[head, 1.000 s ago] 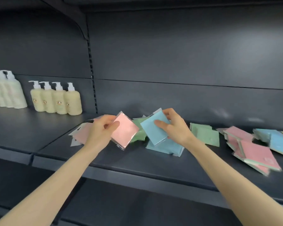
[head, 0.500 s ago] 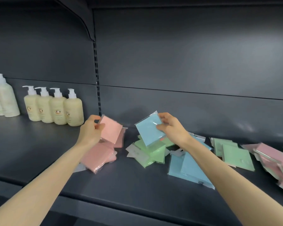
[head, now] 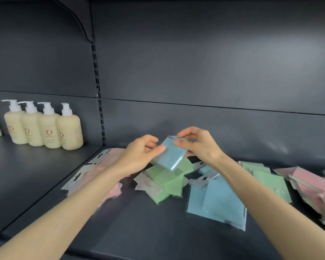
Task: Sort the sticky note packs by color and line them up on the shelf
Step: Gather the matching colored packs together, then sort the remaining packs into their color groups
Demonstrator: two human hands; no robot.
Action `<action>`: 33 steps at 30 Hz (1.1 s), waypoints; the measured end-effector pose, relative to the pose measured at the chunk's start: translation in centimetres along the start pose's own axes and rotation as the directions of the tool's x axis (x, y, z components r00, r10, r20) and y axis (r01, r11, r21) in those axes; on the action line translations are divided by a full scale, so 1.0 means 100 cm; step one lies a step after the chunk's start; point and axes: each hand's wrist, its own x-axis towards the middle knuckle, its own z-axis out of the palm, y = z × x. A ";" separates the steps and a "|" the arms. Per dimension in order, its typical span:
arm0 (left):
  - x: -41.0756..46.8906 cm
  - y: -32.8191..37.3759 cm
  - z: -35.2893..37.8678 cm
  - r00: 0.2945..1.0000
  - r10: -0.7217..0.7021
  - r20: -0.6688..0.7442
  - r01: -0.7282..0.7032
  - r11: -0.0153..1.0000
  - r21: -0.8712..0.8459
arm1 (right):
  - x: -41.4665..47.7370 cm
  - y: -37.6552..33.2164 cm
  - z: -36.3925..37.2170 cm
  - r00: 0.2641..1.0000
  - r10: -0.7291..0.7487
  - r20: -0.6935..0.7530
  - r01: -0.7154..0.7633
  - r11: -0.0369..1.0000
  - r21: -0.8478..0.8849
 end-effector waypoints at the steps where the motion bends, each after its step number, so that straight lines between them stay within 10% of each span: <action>1: -0.001 0.006 0.008 0.999 -0.005 0.053 0.008 0.998 -0.055 | -0.004 0.001 -0.004 1.000 0.003 -0.007 -0.003 1.000 0.010; 12: -0.024 0.050 0.071 0.975 0.066 0.212 -0.025 0.982 -0.188 | -0.074 0.022 -0.069 0.982 0.066 -0.179 -0.108 0.966 -0.236; 23: -0.027 0.066 0.103 0.961 0.149 0.235 -0.236 0.885 0.401 | -0.099 0.037 -0.094 0.987 0.071 -0.143 -0.150 0.715 -0.683; 33: -0.043 0.165 0.140 0.878 0.412 0.243 -0.478 0.775 0.412 | -0.143 0.003 -0.204 0.978 -0.041 -0.206 -0.149 0.553 -0.820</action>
